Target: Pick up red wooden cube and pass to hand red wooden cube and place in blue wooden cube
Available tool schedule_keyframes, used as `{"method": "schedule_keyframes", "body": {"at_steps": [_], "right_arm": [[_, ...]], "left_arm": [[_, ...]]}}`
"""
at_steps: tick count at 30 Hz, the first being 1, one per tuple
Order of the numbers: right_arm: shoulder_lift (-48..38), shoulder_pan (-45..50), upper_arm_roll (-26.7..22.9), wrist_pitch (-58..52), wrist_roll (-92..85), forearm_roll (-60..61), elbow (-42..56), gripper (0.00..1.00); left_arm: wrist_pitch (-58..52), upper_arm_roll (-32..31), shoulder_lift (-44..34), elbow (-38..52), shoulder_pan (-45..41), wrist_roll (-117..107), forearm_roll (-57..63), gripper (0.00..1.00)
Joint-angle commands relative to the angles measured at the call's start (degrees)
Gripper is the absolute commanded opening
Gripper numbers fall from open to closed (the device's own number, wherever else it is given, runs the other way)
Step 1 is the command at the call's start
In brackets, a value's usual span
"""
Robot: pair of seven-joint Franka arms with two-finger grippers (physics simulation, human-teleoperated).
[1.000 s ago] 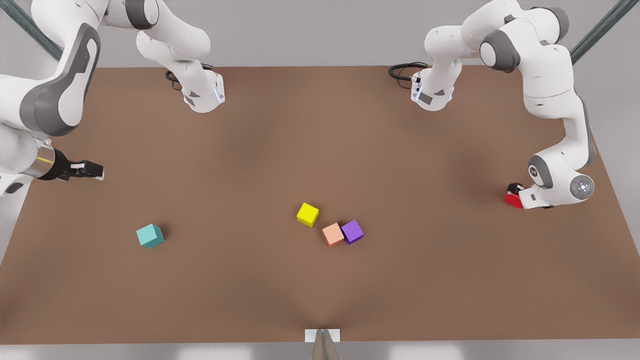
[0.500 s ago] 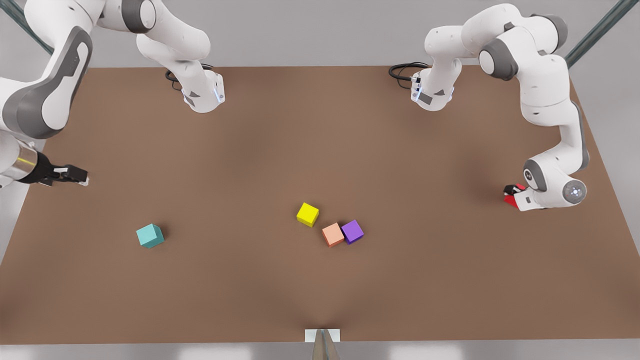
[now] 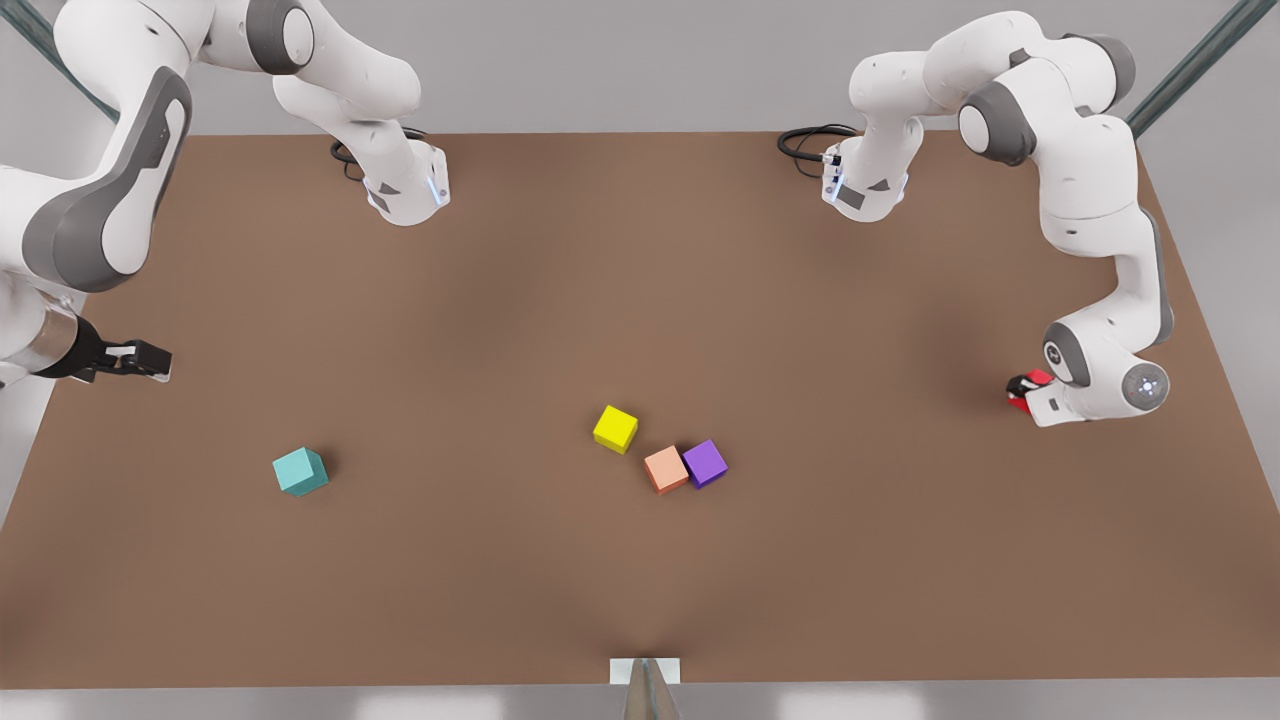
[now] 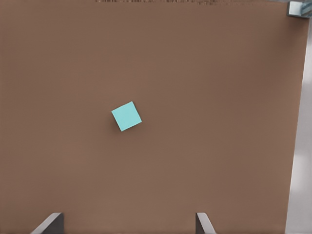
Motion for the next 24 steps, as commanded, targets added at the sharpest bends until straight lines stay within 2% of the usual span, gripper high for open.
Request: {"method": "schedule_keyframes", "body": {"at_steps": [1,4,6,9,11,12,15,16,17,20,22,23,24], "right_arm": [[-0.01,0.0,-0.02,0.14,-0.37,0.1,0.05,1.0],[-0.01,0.0,-0.02,0.14,-0.28,0.1,0.05,1.0],[-0.01,0.0,0.06,0.14,-0.28,0.1,0.05,1.0],[-0.01,0.0,0.06,0.14,-0.37,0.1,-0.04,1.0],[0.25,0.0,0.06,0.14,-0.46,0.1,0.05,1.0],[0.25,0.0,0.06,0.14,-0.46,0.18,0.05,1.0],[0.25,-0.17,0.06,0.14,-0.37,1.94,0.05,1.0],[0.17,-0.18,-0.02,0.05,-0.37,2.12,0.05,1.0],[0.25,-0.18,-0.02,-0.12,-0.37,2.21,0.05,1.0],[0.43,0.0,0.15,0.14,-0.19,2.64,-0.04,1.0],[4.29,-0.09,0.15,1.11,-0.98,22.55,-0.12,1.0],[10.0,-0.7,0.24,0.41,-10.97,35.48,-0.39,1.0],[17.02,-1.05,0.24,-2.84,-33.61,48.49,-1.88,1.0]], "left_arm": [[-2.04,-0.23,-0.78,0.32,-0.02,-1.4,-0.16,0.75],[-10.22,-1.46,-1.31,3.66,-0.02,-6.32,-0.24,0.75],[-10.83,-1.55,-1.57,3.66,-0.1,-7.11,-0.33,0.75],[-24.53,-7.35,-2.46,10.77,-1.24,-19.23,-10.86,0.75],[-39.99,-17.0,0.35,24.64,-1.42,-36.25,-17.12,0.75],[-43.17,-22.97,3.07,31.67,-1.42,-41.9,-19.74,0.75],[-41.95,-37.84,16.61,48.21,-1.33,-50.61,-35.91,0.75],[-36.77,-42.5,18.46,49.01,-1.42,-53.25,-39.96,0.75],[-27.02,-47.42,20.48,49.01,-2.48,-57.65,-41.9,0.75],[-19.37,-50.51,21.45,48.92,-4.49,-68.81,-47.53,0.75],[-12.69,-50.59,21.8,48.92,-7.22,-76.1,-47.62,0.74],[-10.66,-51.38,22.42,48.92,-7.66,-77.34,-47.62,0.73],[-8.64,-52.61,23.03,49.1,-7.66,-77.95,-47.62,0.73]]}}
